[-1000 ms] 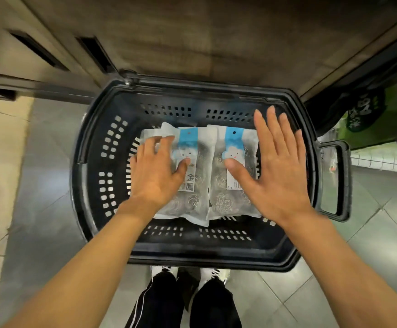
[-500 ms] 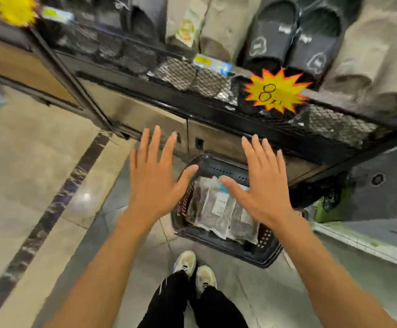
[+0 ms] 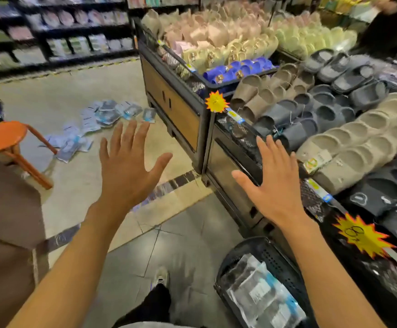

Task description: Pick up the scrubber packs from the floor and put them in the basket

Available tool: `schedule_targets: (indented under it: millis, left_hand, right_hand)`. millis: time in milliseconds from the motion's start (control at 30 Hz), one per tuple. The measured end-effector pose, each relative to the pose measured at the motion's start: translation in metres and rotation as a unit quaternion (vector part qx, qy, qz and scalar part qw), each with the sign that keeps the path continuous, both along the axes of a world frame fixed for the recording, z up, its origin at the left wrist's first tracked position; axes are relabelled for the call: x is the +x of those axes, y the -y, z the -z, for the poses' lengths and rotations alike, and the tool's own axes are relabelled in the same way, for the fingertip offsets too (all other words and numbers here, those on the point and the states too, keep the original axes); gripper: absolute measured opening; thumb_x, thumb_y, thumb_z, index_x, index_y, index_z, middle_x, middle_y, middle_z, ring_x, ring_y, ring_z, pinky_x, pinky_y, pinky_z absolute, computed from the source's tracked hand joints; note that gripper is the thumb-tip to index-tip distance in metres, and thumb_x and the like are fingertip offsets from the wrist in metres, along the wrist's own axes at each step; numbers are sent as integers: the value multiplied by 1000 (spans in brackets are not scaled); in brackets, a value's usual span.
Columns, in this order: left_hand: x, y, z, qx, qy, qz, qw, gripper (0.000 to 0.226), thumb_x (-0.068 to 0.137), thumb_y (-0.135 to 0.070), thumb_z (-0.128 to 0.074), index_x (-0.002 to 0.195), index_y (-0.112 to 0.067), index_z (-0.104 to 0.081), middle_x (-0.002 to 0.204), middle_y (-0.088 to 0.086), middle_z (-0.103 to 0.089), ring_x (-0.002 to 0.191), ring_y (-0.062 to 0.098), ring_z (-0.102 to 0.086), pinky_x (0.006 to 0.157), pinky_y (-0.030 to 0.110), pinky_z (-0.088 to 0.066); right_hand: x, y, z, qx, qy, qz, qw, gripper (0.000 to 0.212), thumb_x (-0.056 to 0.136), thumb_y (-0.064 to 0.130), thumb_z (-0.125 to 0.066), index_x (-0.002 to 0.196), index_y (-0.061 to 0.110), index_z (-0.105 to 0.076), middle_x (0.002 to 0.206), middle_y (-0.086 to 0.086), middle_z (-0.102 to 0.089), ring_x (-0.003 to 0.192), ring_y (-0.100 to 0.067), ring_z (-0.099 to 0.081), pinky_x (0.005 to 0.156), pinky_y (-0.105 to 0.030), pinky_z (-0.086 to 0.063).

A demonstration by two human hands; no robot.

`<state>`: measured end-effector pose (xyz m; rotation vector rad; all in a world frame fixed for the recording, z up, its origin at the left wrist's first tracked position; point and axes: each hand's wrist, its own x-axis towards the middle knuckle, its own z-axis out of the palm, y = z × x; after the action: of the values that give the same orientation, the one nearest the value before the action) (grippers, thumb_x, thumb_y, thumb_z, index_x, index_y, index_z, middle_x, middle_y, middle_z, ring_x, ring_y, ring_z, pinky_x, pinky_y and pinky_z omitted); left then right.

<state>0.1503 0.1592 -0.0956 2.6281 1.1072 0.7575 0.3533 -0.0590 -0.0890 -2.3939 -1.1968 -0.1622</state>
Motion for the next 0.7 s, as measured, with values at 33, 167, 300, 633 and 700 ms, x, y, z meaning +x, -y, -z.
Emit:
schedule_targets:
  millis: [33,167,300,633,700]
  left_hand:
    - [-8,-14,-6,0,-2,-10,1000,88,92,-78,-27,162,-26,-26,171,4,-21,159,28,-11,124,60,-11]
    - [-29,-74,-19,4,-17,-25,1000,92,90,-82,-21,164,-27,-18,173,2,-14,160,26,-6,126,58,-9]
    - [-38,-139,-30,-3,-29,-48,998,94,89,-83,-19,165,-28,-16,172,-3,-17,160,20,-10,127,58,-7]
    - [-51,-302,-25,-78,21,-66,994,87,88,-83,-32,161,-37,-21,167,-1,-32,154,25,-30,123,59,-23]
    - [-45,-336,-19,-97,44,-75,991,89,87,-83,-36,161,-33,-26,165,-1,-36,152,25,-34,121,58,-29]
  right_hand:
    - [-1,-21,-5,-1,8,-16,1000,97,89,81,-32,163,18,-26,171,-9,-22,160,-28,-14,128,-54,-6]
    - [-3,-109,-14,-18,27,-78,996,103,87,87,-23,164,19,-25,172,-9,-20,160,-27,-12,129,-54,-6]
    - [-8,-202,-21,-19,14,-116,993,106,84,89,-23,165,20,-20,173,-6,-17,161,-24,-8,130,-50,-4]
    - [7,-400,-17,-3,-6,-173,985,101,87,84,-33,165,24,-16,173,-3,-16,160,-23,-13,128,-47,-4]
    - [19,-439,-14,-3,-16,-182,983,100,87,84,-38,165,25,-14,173,-1,-14,160,-21,-13,128,-44,-4]
